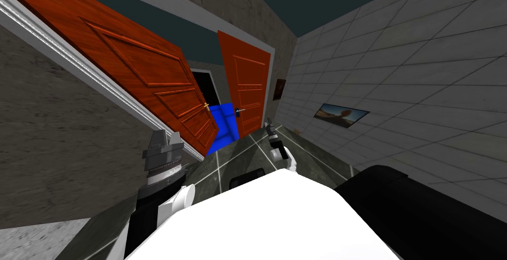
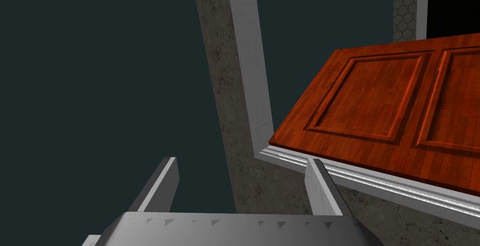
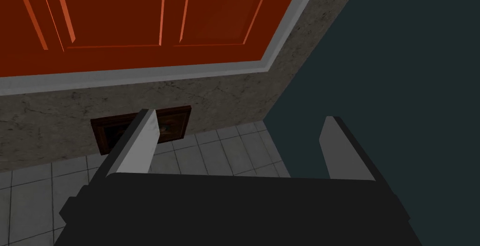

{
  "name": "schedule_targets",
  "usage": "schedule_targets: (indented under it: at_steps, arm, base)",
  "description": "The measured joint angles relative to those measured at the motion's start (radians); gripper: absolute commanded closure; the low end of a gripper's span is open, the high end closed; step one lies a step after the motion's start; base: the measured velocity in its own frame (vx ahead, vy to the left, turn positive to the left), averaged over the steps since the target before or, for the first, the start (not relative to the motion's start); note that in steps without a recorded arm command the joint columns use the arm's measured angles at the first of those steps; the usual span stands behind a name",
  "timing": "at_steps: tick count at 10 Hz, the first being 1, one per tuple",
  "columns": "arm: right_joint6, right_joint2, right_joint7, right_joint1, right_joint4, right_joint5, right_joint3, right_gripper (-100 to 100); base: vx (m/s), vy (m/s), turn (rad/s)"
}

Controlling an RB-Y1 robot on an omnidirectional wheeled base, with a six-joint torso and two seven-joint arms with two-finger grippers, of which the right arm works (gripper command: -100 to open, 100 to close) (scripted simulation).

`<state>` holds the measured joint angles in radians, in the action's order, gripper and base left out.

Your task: Push the door open

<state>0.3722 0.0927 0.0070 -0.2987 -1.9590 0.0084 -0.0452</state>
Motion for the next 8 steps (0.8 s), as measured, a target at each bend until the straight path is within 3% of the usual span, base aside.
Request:
schedule_targets:
  at_steps: [8]
  arm:
    - [-0.009,0.009,-0.027,0.088,0.163,0.001,-0.009,-100]
  base:
    - [0.1,-0.004,0.054]
